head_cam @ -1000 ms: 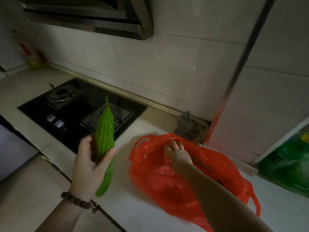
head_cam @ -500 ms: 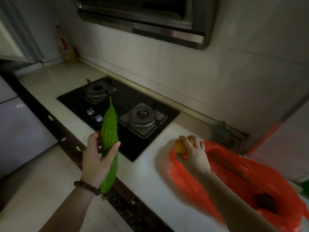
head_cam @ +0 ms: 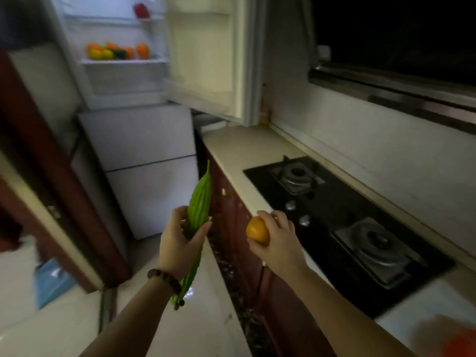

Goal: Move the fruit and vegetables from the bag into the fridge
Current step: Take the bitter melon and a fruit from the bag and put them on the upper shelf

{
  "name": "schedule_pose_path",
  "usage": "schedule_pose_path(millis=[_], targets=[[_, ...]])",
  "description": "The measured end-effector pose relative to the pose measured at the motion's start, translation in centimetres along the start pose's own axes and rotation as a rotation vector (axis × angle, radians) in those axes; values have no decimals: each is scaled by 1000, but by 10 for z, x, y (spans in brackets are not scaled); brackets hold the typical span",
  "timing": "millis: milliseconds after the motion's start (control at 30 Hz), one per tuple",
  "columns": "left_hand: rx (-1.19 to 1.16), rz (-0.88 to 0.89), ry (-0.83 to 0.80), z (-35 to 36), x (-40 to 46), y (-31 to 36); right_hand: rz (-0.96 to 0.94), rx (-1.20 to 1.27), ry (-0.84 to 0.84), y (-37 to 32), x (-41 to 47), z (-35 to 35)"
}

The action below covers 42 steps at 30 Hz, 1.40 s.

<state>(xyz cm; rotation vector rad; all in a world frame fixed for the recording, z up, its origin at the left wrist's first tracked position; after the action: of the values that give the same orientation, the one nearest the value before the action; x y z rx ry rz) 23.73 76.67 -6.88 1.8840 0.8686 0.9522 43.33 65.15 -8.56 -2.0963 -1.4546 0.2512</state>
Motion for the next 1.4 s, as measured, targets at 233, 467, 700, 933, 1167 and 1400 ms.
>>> schedule_pose_path(millis=[233,467,700,933,1167,1400], targets=[[99,-52,172,-105,79,-36,-248,-48,-14,-97,130,49],[176,-22,327,-163,183,-59,-443,11,24,-155,278,70],[282,-41,414,-193,317,-64,-525,82,-1,-176,423,77],[285,-42,400,-228,428,-76,-562,107,39,-210,538,74],[258,22,377,-288,534,-101,-588,97,77,-251,647,96],[158,145,370,-365,635,-124,-584,6,201,-322,764,104]])
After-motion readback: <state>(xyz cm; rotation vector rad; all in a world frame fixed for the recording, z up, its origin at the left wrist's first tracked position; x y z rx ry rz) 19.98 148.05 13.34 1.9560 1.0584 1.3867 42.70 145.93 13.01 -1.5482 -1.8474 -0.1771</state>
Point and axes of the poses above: each hand's wrist, its own x-axis towards the middle knuckle, its own z-axis out of the palm, y = z × x, the point moved 9 cm from there along x, towards the middle knuckle, and after that the axes turned 8 degrees about -y, right-handed, at the moved point
